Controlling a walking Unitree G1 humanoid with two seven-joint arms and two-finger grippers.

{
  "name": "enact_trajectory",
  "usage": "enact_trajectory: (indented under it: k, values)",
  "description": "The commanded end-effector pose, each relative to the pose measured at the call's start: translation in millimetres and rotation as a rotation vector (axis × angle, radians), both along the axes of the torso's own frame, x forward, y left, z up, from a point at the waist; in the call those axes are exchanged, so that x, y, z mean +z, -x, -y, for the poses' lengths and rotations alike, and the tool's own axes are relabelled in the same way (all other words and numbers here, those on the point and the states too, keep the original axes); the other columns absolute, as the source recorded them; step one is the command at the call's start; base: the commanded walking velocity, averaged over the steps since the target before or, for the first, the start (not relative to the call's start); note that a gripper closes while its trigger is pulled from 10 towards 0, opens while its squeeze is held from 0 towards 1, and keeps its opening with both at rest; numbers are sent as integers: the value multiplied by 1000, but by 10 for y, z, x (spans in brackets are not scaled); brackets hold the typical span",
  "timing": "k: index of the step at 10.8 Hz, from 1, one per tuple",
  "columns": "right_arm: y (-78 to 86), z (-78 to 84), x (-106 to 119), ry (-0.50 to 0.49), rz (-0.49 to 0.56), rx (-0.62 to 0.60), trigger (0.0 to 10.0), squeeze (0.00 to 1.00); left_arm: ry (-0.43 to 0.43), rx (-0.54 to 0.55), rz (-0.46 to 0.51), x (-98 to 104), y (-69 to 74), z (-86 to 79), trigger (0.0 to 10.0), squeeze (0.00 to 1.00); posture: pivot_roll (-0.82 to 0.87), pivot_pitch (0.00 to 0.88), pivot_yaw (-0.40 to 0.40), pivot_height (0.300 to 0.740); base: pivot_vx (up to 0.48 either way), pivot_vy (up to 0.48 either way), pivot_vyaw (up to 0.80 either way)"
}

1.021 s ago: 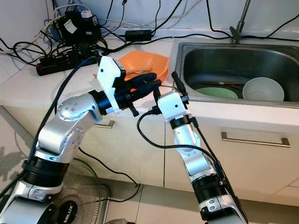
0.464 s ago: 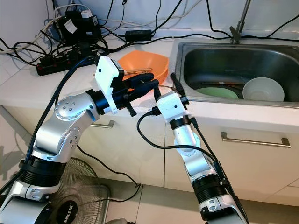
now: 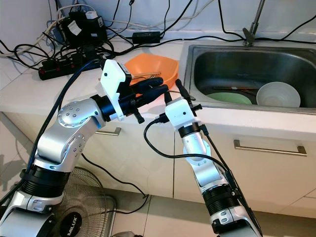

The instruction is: Kitchen organization

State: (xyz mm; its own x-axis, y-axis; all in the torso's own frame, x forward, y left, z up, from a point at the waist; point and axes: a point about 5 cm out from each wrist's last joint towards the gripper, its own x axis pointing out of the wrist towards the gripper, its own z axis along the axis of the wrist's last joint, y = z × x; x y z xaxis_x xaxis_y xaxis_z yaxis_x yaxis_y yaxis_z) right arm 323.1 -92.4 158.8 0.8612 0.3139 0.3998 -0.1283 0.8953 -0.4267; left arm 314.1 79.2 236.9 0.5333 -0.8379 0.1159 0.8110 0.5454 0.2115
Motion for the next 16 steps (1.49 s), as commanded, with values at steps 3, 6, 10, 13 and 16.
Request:
enact_trajectory:
  k: [3,6,10,13,16]
  values:
    - [-6,-20,-22,23,-9,10,0,0,-6,-16,45,111,27,6,10000,0,83,0,66,740,0,0,0]
    - [-4,-20,-30,29,-10,12,0,0,-11,-8,56,125,21,-2,10000,24,85,0,64,740,0,0,0]
    - [-3,-22,-28,31,-6,10,0,0,3,4,56,122,10,0,10000,1000,83,0,64,740,0,0,0]
    - [-15,-13,-6,27,1,3,0,0,74,49,87,220,-18,-29,10000,1000,83,0,64,740,0,0,0]
    - [-85,162,102,-42,18,-78,0,0,262,138,79,272,-33,-97,10000,0,77,0,67,740,0,0,0]
